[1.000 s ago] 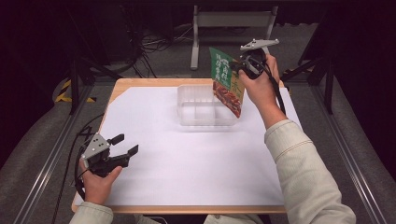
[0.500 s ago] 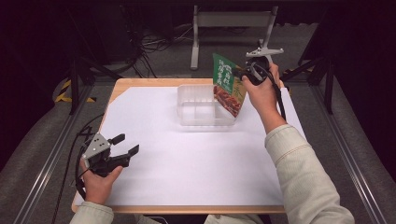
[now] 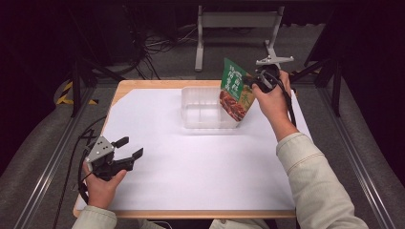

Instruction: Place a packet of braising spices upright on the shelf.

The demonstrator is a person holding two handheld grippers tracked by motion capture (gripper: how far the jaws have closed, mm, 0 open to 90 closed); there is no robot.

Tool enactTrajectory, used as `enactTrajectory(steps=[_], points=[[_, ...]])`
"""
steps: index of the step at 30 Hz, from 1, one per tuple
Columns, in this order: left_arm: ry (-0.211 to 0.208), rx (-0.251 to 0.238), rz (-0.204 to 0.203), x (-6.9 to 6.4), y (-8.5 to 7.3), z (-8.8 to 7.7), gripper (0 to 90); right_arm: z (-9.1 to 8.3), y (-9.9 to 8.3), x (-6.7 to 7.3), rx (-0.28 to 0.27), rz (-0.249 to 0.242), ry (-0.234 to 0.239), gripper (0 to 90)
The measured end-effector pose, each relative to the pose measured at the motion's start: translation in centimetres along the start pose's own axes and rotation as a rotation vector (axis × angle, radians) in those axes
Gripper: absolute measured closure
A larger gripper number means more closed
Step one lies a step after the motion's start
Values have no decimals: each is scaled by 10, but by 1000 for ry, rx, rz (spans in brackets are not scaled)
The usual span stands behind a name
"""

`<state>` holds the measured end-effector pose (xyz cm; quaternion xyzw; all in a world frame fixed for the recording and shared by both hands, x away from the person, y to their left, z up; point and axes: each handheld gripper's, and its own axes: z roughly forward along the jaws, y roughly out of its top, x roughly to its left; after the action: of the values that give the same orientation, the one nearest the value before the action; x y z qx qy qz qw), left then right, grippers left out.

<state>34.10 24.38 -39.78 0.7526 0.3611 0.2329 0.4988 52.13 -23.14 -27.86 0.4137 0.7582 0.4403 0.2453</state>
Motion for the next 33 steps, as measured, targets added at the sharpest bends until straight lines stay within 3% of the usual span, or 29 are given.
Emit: enactTrajectory(steps=[11, 20, 28, 33], points=[[-2, 0, -2, 0, 0, 0, 314, 2, -1, 1, 0, -2, -5, 900], [-8, 2, -7, 0, 0, 1, 313, -2, -1, -3, 2, 10, 29, 896], [-12, 0, -6, 0, 0, 2, 309, -20, 2, -7, -84, 26, 55, 689], [-20, -1, -3, 0, 1, 3, 306, -40, 2, -10, -143, -10, 45, 550]])
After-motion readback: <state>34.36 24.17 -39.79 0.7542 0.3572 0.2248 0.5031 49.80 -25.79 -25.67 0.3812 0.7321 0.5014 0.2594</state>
